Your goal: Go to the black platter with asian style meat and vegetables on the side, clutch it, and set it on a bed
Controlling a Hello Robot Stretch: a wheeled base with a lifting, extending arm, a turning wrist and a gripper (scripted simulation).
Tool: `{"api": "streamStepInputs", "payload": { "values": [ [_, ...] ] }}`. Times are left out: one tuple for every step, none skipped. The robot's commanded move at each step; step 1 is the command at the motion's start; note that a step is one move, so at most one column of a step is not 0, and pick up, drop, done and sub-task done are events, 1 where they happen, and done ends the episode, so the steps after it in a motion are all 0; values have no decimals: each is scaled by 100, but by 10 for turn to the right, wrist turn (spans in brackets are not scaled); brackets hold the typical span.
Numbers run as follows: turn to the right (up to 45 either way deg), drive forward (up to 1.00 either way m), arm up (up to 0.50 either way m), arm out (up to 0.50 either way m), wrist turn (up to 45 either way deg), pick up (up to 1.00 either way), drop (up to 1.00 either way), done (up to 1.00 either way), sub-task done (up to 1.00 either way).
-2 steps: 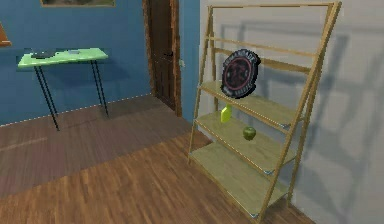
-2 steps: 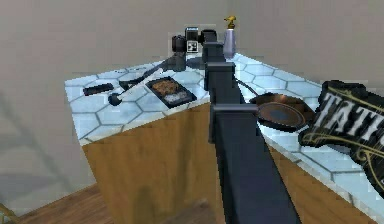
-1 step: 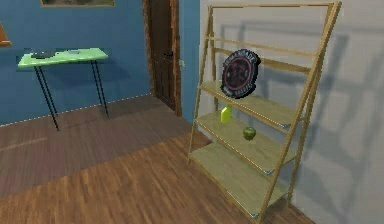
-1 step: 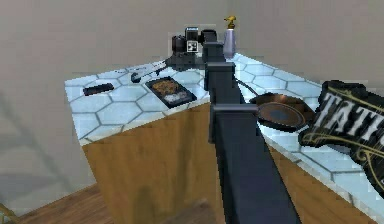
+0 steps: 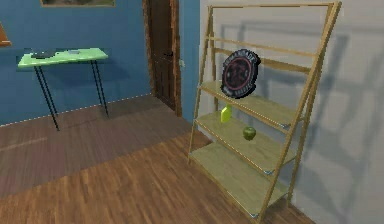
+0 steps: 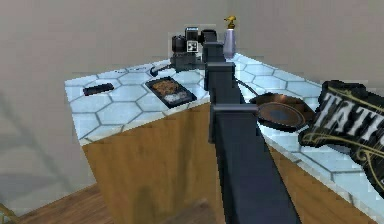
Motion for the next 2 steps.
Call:
{"api": "streamStepInputs", "payload": {
  "values": [
    [0, 0, -14, 0, 0, 0, 0, 0, 0],
    [0, 0, 0, 0, 0, 100, 0, 0, 0]
  ]
}}
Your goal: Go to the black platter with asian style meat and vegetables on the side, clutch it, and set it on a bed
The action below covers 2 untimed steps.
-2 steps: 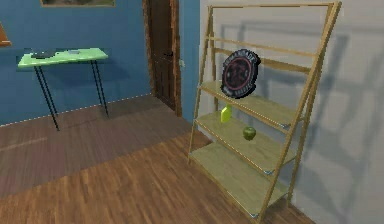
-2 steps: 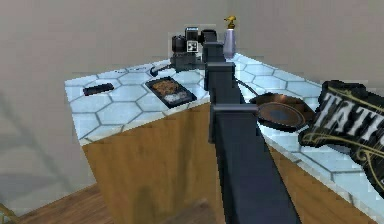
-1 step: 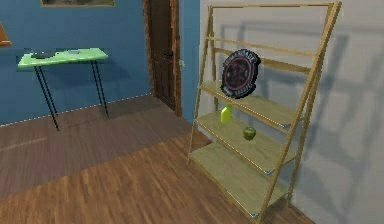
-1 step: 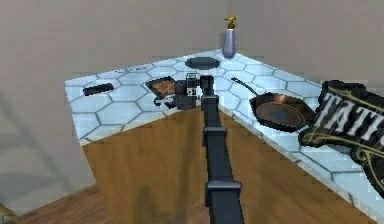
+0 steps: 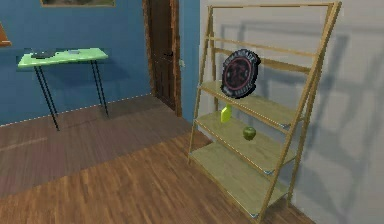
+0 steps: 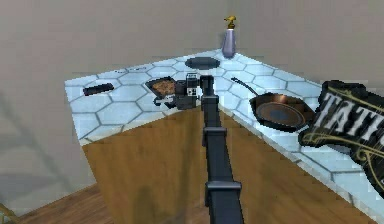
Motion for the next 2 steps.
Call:
{"api": "streamStepInputs", "payload": {
  "values": [
    [0, 0, 10, 0, 0, 0, 0, 0, 0],
    [0, 0, 4, 0, 0, 0, 0, 0, 0]
  ]
}}
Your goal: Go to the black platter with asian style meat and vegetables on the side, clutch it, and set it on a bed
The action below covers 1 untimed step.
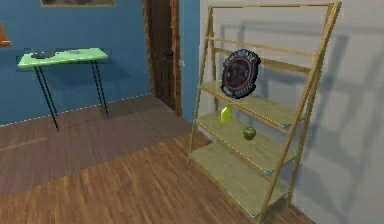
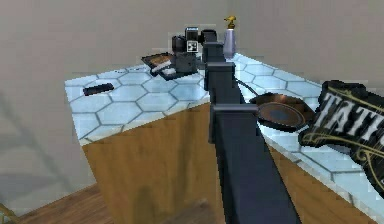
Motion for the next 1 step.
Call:
{"api": "streamStepInputs", "payload": {
  "values": [
    [0, 0, 0, 0, -450, 0, 0, 0, 0]
  ]
}}
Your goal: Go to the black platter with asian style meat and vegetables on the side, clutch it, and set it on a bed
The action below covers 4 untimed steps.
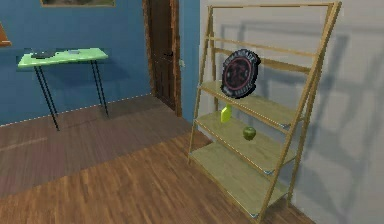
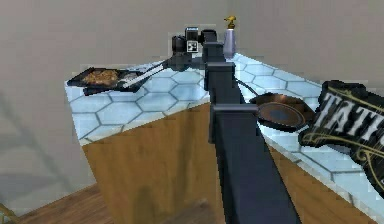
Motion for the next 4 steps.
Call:
{"api": "streamStepInputs", "payload": {
  "values": [
    [0, 0, 0, 0, -450, 0, 0, 0, 0],
    [0, 0, 0, 0, -180, 0, 0, 0, 0],
    [0, 0, 0, -48, 0, 0, 0, 0, 0],
    [-450, 0, 0, 0, 0, 0, 0, 0, 0]
  ]
}}
